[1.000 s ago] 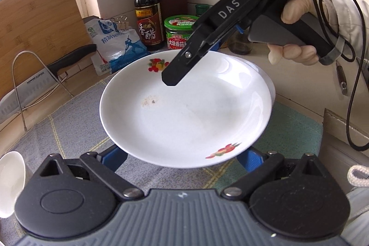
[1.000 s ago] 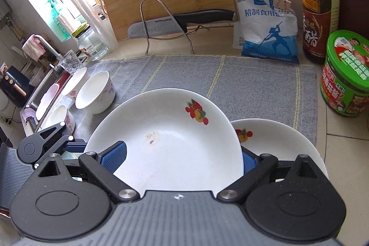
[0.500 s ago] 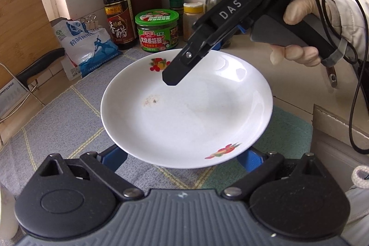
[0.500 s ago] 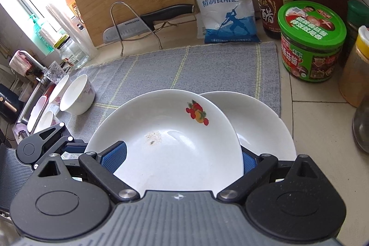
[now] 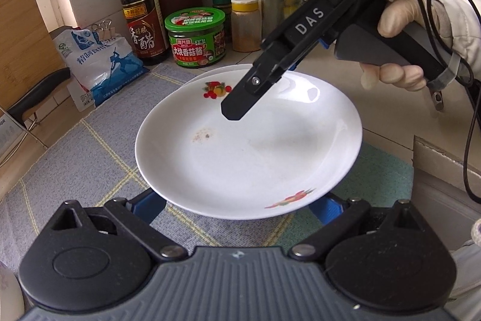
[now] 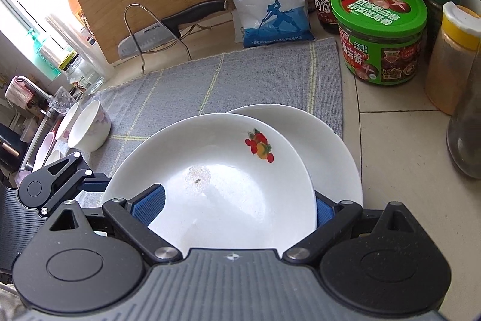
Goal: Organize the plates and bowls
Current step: 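Lift the deep plate with the right tool and carry it toward the plate stack, then lower the deep plate onto the plate stack with the right tool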
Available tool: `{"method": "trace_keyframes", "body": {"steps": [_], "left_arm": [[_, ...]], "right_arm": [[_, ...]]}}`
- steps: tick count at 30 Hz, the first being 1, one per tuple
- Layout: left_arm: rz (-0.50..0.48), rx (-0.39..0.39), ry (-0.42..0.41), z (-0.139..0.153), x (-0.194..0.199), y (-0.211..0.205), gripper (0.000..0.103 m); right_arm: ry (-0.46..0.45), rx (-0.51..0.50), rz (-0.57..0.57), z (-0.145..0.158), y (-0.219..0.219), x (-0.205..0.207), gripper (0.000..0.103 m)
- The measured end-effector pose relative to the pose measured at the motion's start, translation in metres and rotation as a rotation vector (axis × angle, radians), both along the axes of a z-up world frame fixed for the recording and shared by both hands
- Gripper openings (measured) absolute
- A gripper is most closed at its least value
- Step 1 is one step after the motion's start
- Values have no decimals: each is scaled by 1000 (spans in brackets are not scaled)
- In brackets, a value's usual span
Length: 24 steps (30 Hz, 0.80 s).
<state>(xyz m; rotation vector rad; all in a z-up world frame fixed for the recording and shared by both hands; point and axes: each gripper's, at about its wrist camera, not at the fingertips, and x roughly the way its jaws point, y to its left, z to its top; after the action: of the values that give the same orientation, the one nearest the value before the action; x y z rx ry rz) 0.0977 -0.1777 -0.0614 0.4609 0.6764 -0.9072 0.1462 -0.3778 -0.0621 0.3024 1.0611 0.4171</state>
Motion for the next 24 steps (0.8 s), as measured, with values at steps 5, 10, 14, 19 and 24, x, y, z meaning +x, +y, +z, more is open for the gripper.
{"method": "trace_keyframes", "body": {"steps": [5,10,14,19,24], "left_arm": [[-3,6,11,-2,5,-2,100],[-15,13,5,-4,8,-4,100],[-21,10,12,-5,11,-5,100],[-30,9,15,-6,13,-6,100],[-37,7,9,-6,13,-4,100]], "right_arm": [[-2,-3,-8,1,-4,-3,99],[0,-3,-21,3,-9,-8,99],[0,-5,-38,5,-13,-13,99],[2,-5,-61,6,-18,-21,99],[-8,-4,-80,10,-20,-25,99]]}}
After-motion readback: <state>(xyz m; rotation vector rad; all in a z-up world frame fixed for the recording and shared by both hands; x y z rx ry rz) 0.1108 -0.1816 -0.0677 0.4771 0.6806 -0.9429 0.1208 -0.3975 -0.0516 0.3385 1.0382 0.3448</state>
